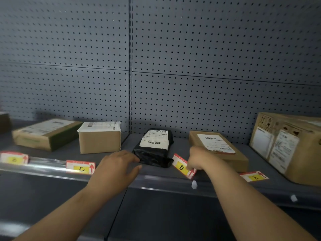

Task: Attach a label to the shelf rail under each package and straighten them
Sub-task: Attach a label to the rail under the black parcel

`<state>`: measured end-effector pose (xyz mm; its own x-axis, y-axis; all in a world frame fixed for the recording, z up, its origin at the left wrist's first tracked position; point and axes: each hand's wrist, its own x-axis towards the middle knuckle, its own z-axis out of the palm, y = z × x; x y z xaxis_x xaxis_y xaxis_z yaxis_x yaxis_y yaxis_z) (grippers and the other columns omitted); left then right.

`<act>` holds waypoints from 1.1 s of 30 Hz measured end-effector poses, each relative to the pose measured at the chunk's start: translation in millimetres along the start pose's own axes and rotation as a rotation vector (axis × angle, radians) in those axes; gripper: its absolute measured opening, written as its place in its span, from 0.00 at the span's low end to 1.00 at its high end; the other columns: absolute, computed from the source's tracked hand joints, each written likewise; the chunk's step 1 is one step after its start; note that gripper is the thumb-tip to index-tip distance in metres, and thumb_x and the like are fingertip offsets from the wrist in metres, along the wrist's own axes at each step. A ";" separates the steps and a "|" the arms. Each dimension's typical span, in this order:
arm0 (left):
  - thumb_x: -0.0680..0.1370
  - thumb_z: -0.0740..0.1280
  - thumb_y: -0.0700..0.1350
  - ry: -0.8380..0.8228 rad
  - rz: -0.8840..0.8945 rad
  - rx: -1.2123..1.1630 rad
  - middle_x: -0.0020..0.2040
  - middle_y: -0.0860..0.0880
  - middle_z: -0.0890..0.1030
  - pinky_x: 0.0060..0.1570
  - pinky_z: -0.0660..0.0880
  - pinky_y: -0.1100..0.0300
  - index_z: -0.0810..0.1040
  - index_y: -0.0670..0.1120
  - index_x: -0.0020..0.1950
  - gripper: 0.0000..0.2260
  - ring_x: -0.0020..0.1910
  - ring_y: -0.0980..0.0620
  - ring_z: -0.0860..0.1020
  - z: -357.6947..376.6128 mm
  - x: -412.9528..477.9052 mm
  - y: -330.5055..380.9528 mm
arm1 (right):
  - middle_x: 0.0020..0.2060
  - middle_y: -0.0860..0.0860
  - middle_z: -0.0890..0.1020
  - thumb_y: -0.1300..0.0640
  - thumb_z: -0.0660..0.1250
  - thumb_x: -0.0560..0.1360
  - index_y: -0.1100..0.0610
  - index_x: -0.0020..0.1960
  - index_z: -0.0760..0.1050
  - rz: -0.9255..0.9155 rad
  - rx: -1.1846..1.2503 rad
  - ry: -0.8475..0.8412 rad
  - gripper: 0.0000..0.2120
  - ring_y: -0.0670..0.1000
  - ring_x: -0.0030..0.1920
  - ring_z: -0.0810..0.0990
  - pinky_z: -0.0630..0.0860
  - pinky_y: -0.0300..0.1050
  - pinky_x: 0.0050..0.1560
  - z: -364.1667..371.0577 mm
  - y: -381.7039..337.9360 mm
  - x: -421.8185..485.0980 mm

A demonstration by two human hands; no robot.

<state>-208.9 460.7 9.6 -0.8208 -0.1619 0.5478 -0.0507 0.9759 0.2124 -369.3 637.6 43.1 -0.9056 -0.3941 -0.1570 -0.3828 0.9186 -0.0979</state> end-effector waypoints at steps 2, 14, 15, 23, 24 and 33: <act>0.69 0.58 0.59 0.006 0.008 -0.001 0.41 0.50 0.82 0.40 0.76 0.54 0.81 0.49 0.46 0.19 0.39 0.49 0.79 -1.9 0.6 -0.6 | 0.32 0.52 0.70 0.63 0.64 0.74 0.59 0.40 0.74 0.023 0.007 0.100 0.04 0.49 0.32 0.70 0.66 0.40 0.31 -6.7 2.1 -2.4; 0.74 0.67 0.48 -0.019 -0.024 -0.233 0.56 0.49 0.78 0.52 0.70 0.62 0.75 0.48 0.60 0.15 0.53 0.52 0.76 6.6 21.2 -13.1 | 0.35 0.40 0.75 0.59 0.68 0.75 0.55 0.49 0.81 -0.448 0.325 0.142 0.05 0.40 0.36 0.74 0.69 0.34 0.36 -2.8 -41.2 -39.1; 0.74 0.67 0.48 -0.045 -0.028 -0.238 0.57 0.50 0.79 0.52 0.70 0.62 0.75 0.48 0.60 0.15 0.53 0.53 0.76 10.0 23.0 -15.6 | 0.36 0.41 0.76 0.59 0.68 0.75 0.55 0.50 0.81 -0.448 0.326 0.145 0.05 0.41 0.36 0.75 0.68 0.33 0.35 2.1 -44.9 -36.9; 0.74 0.68 0.47 -0.219 -0.050 -0.220 0.44 0.52 0.78 0.41 0.68 0.63 0.79 0.50 0.51 0.07 0.43 0.55 0.76 29.4 32.0 -32.9 | 0.51 0.52 0.84 0.61 0.68 0.75 0.57 0.52 0.81 -0.398 0.263 0.186 0.07 0.45 0.42 0.78 0.69 0.30 0.35 18.2 -55.0 -27.4; 0.74 0.67 0.47 -0.228 -0.042 -0.221 0.42 0.53 0.77 0.39 0.67 0.63 0.80 0.49 0.49 0.06 0.42 0.56 0.75 30.9 31.8 -33.9 | 0.51 0.52 0.83 0.61 0.67 0.76 0.57 0.53 0.81 -0.394 0.250 0.189 0.07 0.47 0.44 0.79 0.70 0.32 0.37 18.7 -54.6 -27.6; 0.74 0.68 0.46 -0.263 -0.002 -0.254 0.42 0.51 0.80 0.40 0.71 0.63 0.81 0.49 0.49 0.06 0.40 0.55 0.78 36.2 34.6 -38.2 | 0.51 0.51 0.82 0.59 0.68 0.75 0.55 0.51 0.80 -0.369 0.211 0.212 0.06 0.48 0.48 0.80 0.73 0.37 0.43 25.6 -51.3 -26.0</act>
<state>-255.9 423.1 -8.8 -0.9407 -0.0882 0.3276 0.0636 0.9027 0.4256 -321.4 600.0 27.1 -0.7416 -0.6585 0.1276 -0.6604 0.6835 -0.3108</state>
